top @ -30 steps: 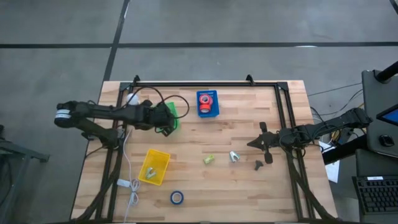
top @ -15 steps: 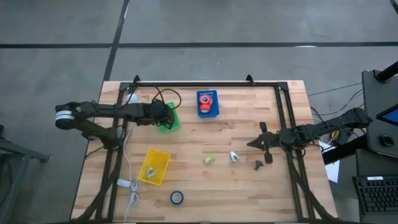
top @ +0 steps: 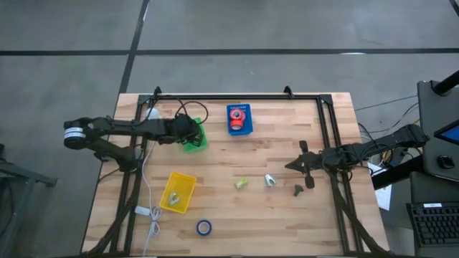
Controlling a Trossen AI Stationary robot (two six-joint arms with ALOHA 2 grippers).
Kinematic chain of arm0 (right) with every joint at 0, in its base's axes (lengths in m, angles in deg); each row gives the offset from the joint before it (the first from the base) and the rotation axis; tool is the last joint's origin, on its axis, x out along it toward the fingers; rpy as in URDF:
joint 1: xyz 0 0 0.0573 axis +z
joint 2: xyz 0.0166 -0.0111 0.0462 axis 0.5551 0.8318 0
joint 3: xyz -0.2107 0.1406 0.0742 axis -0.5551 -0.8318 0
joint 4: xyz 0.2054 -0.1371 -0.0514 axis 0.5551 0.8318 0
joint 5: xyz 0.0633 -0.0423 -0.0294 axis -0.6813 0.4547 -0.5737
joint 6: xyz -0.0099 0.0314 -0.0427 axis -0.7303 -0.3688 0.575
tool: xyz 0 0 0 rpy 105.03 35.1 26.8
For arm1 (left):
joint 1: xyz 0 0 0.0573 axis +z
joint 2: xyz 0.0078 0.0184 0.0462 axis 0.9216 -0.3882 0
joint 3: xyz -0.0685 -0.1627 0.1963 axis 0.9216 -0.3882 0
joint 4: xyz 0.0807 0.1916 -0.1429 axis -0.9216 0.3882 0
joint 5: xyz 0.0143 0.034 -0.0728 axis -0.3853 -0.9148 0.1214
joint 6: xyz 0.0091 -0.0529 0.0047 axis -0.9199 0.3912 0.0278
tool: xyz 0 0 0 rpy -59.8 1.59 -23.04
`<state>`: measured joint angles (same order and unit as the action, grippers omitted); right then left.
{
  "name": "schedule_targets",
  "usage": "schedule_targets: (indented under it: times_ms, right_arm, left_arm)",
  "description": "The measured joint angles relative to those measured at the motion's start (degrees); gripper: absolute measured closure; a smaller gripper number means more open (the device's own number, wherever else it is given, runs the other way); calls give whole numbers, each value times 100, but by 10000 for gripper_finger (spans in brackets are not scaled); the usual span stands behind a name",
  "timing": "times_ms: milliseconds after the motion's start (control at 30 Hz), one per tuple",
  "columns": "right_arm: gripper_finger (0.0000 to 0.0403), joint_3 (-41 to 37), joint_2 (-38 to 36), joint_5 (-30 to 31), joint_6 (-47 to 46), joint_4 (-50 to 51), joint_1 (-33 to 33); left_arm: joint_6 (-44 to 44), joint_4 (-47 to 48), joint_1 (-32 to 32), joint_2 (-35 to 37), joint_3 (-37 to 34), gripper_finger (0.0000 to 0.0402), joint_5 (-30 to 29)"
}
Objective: Pick and place Stapler, Stapler remover, tape
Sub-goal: Put the green staple wire box into the green bin
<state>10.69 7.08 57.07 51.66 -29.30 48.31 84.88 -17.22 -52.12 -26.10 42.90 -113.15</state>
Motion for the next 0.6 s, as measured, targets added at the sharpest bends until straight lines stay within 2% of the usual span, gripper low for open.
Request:
schedule_targets:
  times_ms: [167, 333, 600]
  right_arm:
    - [394, 0, 0, 0, -3, 0, 0]
    - [394, 0, 0, 1, 19, 0, 1]
    - [394, 0, 0, 0, 34, 0, 1]
  left_arm:
    - [-69, -54, -1, 0, 14, 185, -20]
    - [-252, -235, -67, 2, 234, 177, -17]
    - [-1358, -1800, -683, 11, 632, 179, 129]
